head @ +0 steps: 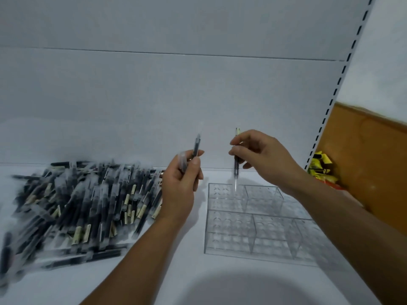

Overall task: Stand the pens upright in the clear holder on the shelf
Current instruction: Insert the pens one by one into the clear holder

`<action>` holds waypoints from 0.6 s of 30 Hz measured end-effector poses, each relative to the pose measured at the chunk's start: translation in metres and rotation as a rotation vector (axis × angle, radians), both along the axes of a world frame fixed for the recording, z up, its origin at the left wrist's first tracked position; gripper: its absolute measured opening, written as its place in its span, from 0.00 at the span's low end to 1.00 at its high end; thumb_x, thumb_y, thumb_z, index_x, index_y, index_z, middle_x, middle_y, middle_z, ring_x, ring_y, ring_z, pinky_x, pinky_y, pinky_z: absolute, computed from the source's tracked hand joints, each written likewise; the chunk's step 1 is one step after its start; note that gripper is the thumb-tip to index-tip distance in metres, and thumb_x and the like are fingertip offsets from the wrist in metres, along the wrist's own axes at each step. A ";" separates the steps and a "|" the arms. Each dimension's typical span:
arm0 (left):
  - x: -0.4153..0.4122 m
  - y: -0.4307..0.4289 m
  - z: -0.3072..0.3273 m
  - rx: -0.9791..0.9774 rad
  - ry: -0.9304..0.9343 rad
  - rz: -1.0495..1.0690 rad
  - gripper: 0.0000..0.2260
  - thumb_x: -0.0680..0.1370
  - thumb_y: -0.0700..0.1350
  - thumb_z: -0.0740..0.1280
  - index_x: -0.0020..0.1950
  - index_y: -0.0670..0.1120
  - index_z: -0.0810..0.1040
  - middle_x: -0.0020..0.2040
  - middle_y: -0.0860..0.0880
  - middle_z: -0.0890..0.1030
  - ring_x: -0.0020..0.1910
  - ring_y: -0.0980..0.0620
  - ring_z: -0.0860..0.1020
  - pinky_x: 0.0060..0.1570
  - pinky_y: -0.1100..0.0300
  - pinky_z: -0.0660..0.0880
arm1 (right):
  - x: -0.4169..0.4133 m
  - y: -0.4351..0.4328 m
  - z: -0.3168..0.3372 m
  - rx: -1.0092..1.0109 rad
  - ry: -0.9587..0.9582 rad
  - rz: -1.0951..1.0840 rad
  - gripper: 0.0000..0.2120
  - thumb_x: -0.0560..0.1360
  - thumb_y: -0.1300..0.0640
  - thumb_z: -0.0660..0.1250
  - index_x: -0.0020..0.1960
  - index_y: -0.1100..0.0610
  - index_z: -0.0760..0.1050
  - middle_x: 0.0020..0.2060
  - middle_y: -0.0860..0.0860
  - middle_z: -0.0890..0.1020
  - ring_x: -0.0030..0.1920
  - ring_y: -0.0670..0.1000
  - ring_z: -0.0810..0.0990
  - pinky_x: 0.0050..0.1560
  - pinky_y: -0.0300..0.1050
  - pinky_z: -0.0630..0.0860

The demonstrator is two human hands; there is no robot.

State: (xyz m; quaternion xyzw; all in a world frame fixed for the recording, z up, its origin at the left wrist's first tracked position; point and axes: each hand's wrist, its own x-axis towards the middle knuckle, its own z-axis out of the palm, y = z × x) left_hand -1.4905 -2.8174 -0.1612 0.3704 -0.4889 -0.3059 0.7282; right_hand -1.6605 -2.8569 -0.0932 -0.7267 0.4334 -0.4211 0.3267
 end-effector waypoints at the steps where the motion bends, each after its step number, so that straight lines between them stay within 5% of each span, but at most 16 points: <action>1: 0.000 0.000 0.000 0.001 0.005 -0.004 0.07 0.81 0.38 0.61 0.54 0.43 0.78 0.30 0.50 0.72 0.27 0.56 0.65 0.28 0.67 0.65 | -0.002 0.000 0.000 0.028 -0.024 0.011 0.08 0.79 0.60 0.64 0.52 0.50 0.79 0.42 0.47 0.85 0.43 0.46 0.84 0.47 0.42 0.79; 5: 0.000 -0.002 0.013 0.034 0.097 -0.034 0.07 0.81 0.39 0.60 0.53 0.44 0.78 0.31 0.50 0.73 0.26 0.55 0.65 0.28 0.66 0.64 | -0.006 0.005 -0.001 0.109 -0.024 0.072 0.16 0.77 0.68 0.62 0.54 0.49 0.79 0.41 0.45 0.82 0.44 0.44 0.82 0.52 0.41 0.77; 8: 0.005 -0.005 0.024 0.029 0.066 -0.086 0.07 0.82 0.39 0.60 0.54 0.44 0.78 0.31 0.48 0.72 0.26 0.55 0.65 0.27 0.66 0.64 | -0.001 0.011 -0.001 0.117 0.050 0.021 0.05 0.79 0.57 0.65 0.52 0.51 0.79 0.43 0.51 0.82 0.40 0.45 0.81 0.44 0.39 0.76; 10: 0.007 -0.002 0.022 -0.001 0.037 -0.105 0.07 0.82 0.39 0.60 0.54 0.44 0.77 0.31 0.48 0.72 0.27 0.56 0.65 0.27 0.66 0.64 | 0.005 0.012 -0.002 0.120 0.056 0.000 0.08 0.80 0.51 0.64 0.51 0.53 0.81 0.36 0.46 0.81 0.36 0.43 0.78 0.40 0.39 0.74; 18: 0.016 0.003 0.012 -0.012 0.120 -0.085 0.07 0.81 0.38 0.60 0.53 0.44 0.78 0.30 0.49 0.71 0.26 0.55 0.64 0.27 0.65 0.62 | 0.019 0.012 -0.020 0.129 0.236 -0.011 0.11 0.81 0.52 0.60 0.49 0.53 0.80 0.33 0.44 0.82 0.33 0.41 0.78 0.40 0.41 0.74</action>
